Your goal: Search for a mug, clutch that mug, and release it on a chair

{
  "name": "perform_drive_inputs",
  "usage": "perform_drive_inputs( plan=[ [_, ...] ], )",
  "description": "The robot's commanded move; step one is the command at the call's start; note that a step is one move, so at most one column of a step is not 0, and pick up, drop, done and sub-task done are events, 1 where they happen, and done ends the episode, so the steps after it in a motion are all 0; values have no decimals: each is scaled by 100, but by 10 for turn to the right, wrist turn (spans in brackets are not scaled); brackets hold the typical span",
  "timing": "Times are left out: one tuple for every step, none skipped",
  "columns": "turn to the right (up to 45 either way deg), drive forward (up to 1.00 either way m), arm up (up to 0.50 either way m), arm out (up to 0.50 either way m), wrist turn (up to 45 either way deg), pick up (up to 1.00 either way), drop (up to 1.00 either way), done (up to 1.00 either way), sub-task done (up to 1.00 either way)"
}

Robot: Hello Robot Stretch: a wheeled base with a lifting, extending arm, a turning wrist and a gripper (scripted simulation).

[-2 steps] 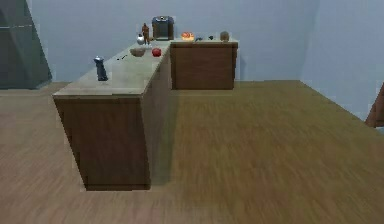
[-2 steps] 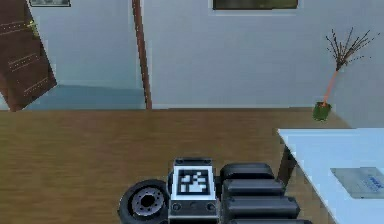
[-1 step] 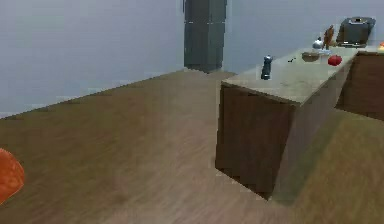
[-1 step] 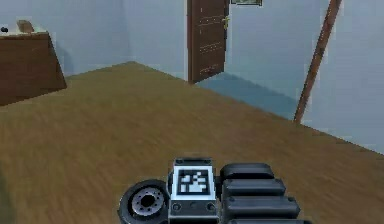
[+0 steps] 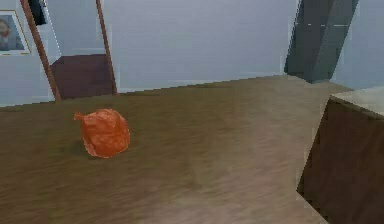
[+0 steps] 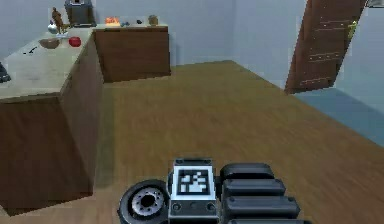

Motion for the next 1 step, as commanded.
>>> perform_drive_inputs(
  plan=[
    [0,100,0,0,0,0,0,0,0]
  ],
)
